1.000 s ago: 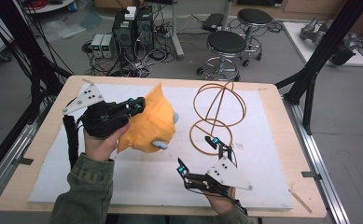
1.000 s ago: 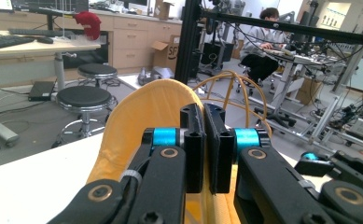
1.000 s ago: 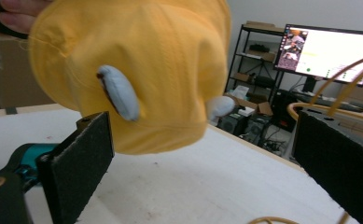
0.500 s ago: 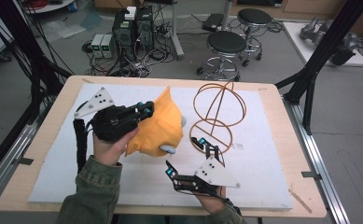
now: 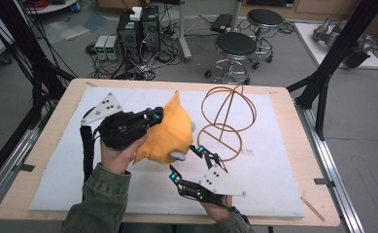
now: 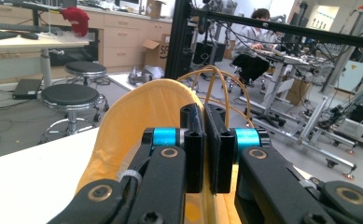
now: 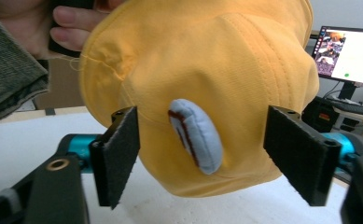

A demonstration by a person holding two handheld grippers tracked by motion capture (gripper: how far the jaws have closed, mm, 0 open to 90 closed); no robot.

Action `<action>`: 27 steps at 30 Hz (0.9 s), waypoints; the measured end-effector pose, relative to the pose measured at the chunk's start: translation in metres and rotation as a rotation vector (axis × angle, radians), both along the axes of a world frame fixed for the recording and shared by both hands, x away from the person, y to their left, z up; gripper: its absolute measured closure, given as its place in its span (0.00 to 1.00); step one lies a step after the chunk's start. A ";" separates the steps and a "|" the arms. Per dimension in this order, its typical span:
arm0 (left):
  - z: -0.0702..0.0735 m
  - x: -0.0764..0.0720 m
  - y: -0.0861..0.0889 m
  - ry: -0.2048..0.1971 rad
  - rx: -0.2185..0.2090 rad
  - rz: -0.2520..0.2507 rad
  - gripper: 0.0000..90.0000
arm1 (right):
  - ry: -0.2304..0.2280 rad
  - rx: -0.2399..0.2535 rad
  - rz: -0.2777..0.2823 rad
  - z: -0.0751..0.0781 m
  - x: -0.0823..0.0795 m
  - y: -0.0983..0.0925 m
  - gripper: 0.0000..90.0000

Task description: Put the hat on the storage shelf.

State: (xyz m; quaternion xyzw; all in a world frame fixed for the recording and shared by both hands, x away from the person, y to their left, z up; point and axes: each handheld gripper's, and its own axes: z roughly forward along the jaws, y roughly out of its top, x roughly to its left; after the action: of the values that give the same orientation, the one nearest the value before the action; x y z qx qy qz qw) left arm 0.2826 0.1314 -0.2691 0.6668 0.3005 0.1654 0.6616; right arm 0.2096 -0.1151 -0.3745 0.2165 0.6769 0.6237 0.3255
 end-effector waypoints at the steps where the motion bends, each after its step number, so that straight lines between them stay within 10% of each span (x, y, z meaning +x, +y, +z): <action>1: 0.000 0.000 0.000 -0.001 -0.001 0.002 0.96 | -0.006 -0.004 0.005 0.000 0.000 0.000 0.36; 16: 0.002 -0.001 0.004 0.013 -0.026 -0.003 0.96 | 0.035 -0.002 -0.002 -0.001 0.001 0.001 0.90; 27: 0.002 0.000 0.016 -0.003 -0.024 0.040 0.92 | -0.013 0.024 0.011 0.017 -0.007 -0.003 0.94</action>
State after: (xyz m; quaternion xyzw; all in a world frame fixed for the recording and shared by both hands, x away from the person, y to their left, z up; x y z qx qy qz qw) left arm 0.2830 0.1476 -0.2670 0.6525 0.3150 0.1759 0.6664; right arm 0.2028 -0.1177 -0.3578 0.2126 0.6686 0.6348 0.3238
